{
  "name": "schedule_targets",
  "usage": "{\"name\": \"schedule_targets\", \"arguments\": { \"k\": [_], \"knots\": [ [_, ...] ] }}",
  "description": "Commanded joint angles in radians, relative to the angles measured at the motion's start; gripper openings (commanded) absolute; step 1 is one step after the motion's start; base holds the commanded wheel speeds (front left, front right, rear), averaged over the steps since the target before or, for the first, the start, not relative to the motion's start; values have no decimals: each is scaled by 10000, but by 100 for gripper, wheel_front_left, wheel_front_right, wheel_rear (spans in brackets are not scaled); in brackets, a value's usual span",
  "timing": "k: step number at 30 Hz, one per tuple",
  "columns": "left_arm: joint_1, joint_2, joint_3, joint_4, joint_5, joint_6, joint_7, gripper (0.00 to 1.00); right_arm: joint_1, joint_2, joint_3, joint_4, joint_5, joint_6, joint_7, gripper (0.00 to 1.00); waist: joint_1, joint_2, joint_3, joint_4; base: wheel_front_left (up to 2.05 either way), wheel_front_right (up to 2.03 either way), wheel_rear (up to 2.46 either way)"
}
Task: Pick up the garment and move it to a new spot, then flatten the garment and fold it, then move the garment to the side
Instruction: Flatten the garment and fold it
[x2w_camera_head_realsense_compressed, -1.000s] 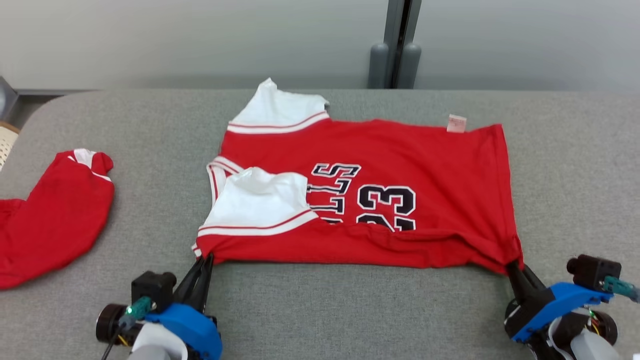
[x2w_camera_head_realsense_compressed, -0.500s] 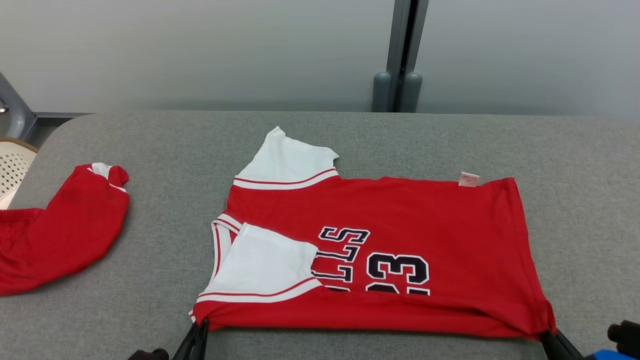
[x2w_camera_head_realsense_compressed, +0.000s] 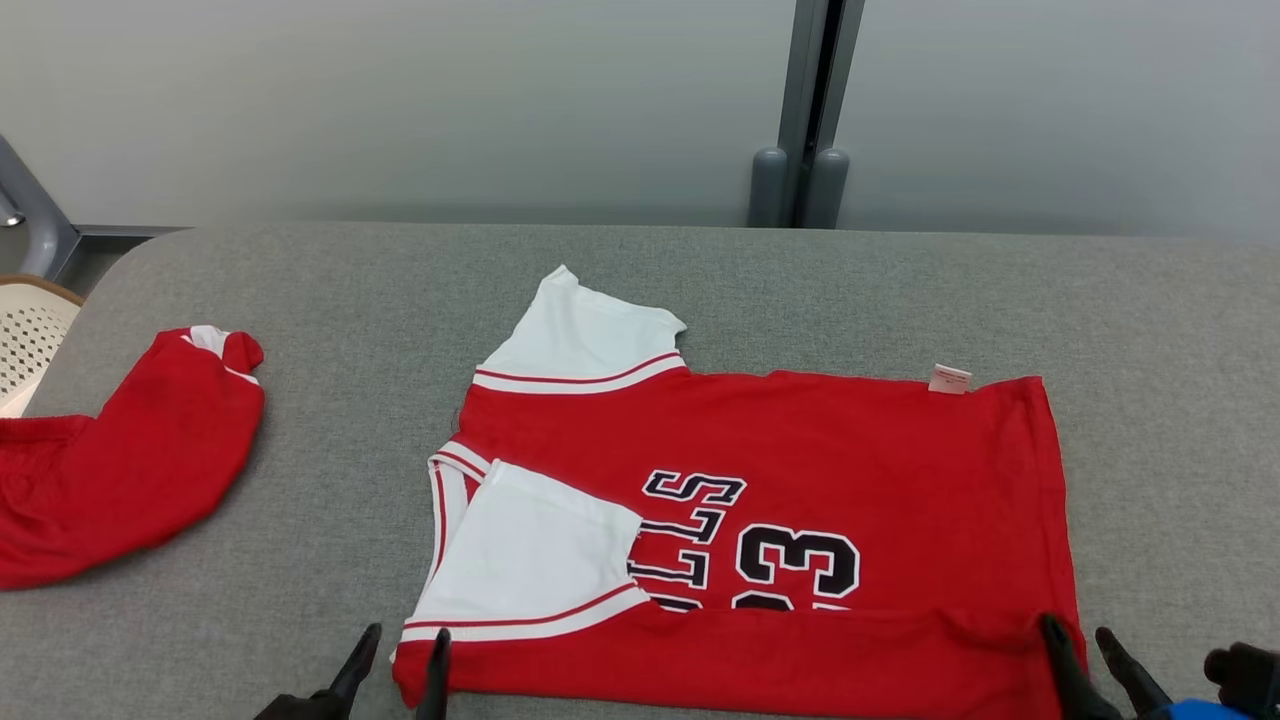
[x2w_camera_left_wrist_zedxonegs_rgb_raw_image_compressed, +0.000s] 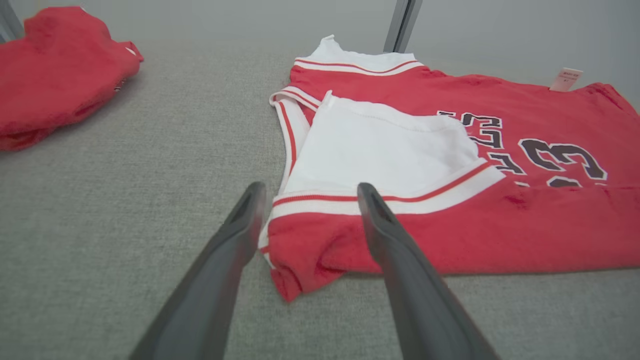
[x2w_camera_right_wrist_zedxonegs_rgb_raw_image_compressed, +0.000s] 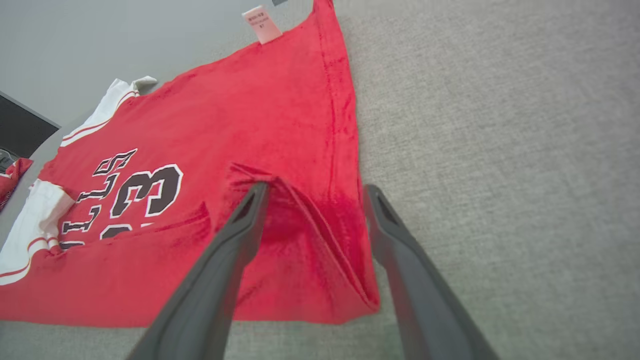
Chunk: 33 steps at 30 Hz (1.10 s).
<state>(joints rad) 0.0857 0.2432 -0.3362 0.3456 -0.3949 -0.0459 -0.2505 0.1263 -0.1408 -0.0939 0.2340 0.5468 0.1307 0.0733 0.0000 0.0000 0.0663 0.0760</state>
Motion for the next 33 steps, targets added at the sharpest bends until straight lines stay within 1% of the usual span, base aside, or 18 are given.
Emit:
{"name": "schedule_targets", "arguments": {
  "k": [1, 6, 13, 17, 19, 24, 30, 33],
  "knots": [
    [-251, -50, 98, -34, 81, 27, -90, 100, -258, 6, 46, 28, -102, 1, -214, 100, 0, 0, 1, -5, 0, 0, 0],
    [-554, -184, 355, -267, 254, 106, -148, 100, -603, 47, 127, 16, -512, 1, -966, 100, 0, 0, -80, 9, 0, 0, 0],
    [-539, -652, 1440, -1464, 928, 259, -154, 100, -980, -16, 403, -224, -1193, 1, -2527, 100, 0, 0, -334, 9, 0, 0, 0],
    [-396, -805, 2036, -1857, 1387, 282, -156, 100, -1088, 64, 516, -539, -1532, 1, -3080, 100, 0, 0, -496, -28, 0, 0, 0],
    [-343, -855, 2247, -1970, 1576, 240, -155, 100, -1100, 135, 553, -758, -1730, 1, -3229, 100, 0, 0, -581, -43, 0, 0, 0],
    [-407, -765, 2594, -1886, 1945, 50, -157, 100, -890, 247, 572, -1249, -2304, 1, -3379, 100, 0, 0, -738, -19, 0, 0, 0],
    [-553, -783, 2570, -1647, 2228, -146, -156, 100, -456, 569, 217, -1755, -2777, 1, -3392, 100, 0, 0, -916, 84, 0, 0, 0],
    [-562, -854, 2489, -1480, 2286, -239, -158, 100, -140, 701, 4, -1880, -2814, 1, -3393, 100, 0, 0, -981, 119, 0, 0, 0]
  ]
}}
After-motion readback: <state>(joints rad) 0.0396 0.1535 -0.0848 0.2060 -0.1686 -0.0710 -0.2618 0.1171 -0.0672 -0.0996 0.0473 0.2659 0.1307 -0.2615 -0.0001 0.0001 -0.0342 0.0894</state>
